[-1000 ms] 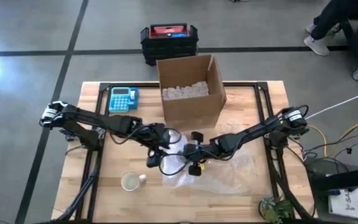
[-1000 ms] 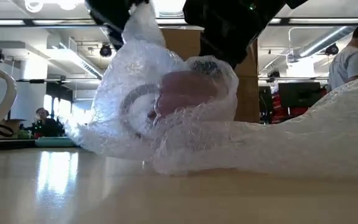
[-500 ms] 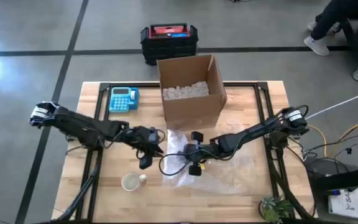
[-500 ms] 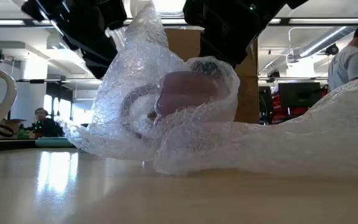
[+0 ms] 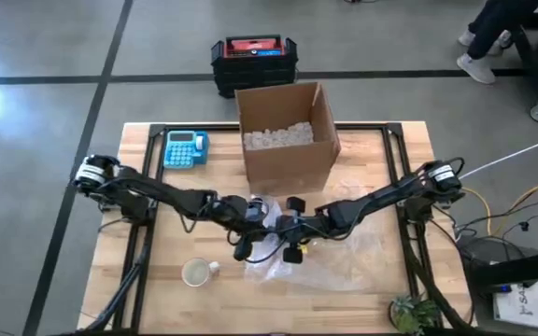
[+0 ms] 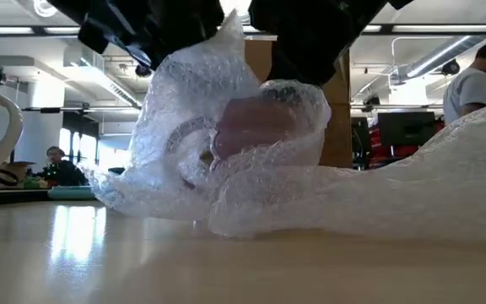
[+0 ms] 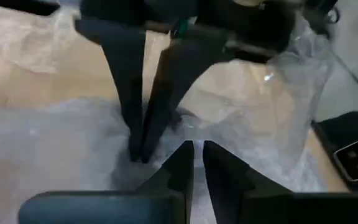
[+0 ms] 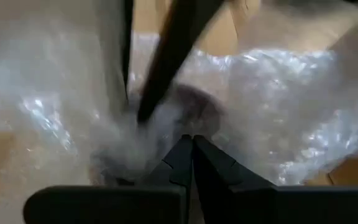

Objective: Wrap mug
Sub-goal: Wrap the purple mug with bubble wrap

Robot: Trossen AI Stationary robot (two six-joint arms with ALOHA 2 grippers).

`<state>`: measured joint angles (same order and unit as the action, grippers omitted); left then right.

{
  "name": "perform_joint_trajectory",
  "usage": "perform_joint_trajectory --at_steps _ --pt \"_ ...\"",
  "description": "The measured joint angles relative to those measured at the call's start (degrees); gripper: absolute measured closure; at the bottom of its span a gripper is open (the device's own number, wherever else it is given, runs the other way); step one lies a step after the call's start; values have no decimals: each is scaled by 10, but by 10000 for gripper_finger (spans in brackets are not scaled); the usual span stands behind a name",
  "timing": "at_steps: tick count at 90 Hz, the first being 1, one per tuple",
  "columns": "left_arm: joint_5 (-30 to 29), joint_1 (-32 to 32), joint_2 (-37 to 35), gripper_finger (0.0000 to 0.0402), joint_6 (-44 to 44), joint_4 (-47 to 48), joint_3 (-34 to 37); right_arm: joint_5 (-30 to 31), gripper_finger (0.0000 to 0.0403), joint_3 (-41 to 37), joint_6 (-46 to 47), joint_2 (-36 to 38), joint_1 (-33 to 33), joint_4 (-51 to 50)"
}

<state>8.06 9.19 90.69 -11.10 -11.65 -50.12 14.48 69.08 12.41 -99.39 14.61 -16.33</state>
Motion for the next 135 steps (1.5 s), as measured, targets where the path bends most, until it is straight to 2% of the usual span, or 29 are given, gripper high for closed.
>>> perform_joint_trajectory --at_steps 16,29,50,65,76,84,101,111,124,135 --pt "0 0 12 380 0 3 -2 -1 403 55 -1 11 0 -79" --pt "0 0 0 380 1 2 -2 -14 403 62 -22 8 0 -51" --pt "0 -1 -4 380 -1 36 1 -8 403 56 -31 -41 -5 -18" --pt "-2 -1 -23 380 4 106 -38 -12 403 52 -35 -62 -6 -35" --pt "-2 2 -48 380 11 185 -57 -14 403 53 -35 -48 -6 -44" --pt "-2 4 -83 380 17 225 -61 -13 403 53 -32 -48 -6 -52" --pt "-44 3 -147 380 16 290 -41 -12 403 53 -31 -49 -6 -55" --pt "-45 3 -170 380 8 252 -2 -11 403 53 -31 -49 -6 -58" --pt "-45 4 -144 380 -14 87 71 -11 403 53 -33 -45 -6 -69" --pt "-45 3 -106 380 -24 -60 102 -13 403 66 -28 -31 -6 -107"
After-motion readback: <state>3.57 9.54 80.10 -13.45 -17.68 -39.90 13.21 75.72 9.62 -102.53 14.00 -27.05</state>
